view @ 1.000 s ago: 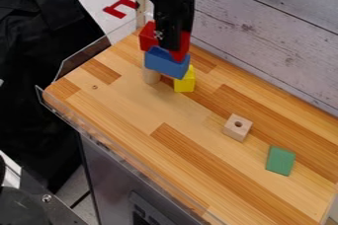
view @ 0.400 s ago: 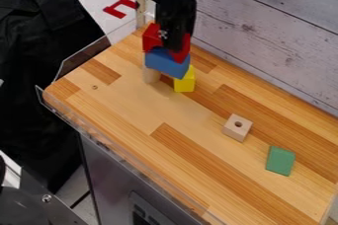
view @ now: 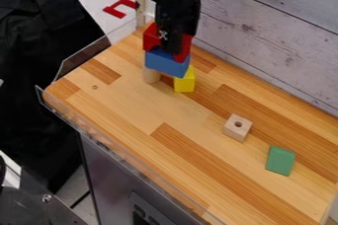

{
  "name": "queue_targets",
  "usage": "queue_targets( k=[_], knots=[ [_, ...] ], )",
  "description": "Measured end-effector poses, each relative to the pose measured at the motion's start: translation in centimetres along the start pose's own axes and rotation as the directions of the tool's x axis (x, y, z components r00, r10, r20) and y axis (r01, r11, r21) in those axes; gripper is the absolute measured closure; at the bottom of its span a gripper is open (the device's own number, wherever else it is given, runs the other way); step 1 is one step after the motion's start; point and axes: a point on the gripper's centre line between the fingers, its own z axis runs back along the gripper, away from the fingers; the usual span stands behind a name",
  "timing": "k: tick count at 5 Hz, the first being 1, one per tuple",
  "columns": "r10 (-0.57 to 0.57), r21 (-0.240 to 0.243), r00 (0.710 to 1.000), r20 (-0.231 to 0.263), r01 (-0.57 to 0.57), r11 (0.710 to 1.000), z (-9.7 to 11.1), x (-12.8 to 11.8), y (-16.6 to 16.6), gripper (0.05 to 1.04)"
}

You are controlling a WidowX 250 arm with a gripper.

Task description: Put the red arch on top of the blue block

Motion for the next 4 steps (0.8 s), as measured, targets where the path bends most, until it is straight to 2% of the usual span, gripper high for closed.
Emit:
queue_targets(
  k=[1,2,3,4],
  knots=[
    [-0.001,-0.012,1.000,-0.013,0.001,1.000,0.1,0.0,-0.2,0.084],
    [-0.047,-0.021,0.999,-0.019,0.046,0.999,1.3,0.3,-0.3,0.084],
    [-0.142,-0.072,0.990,-0.023,0.140,0.987,4.3,0.0,-1.6,0.084],
    [-0.281,0.015,0.960,0.004,0.280,0.960,6.0,-0.7,-0.8,0.084]
  ],
)
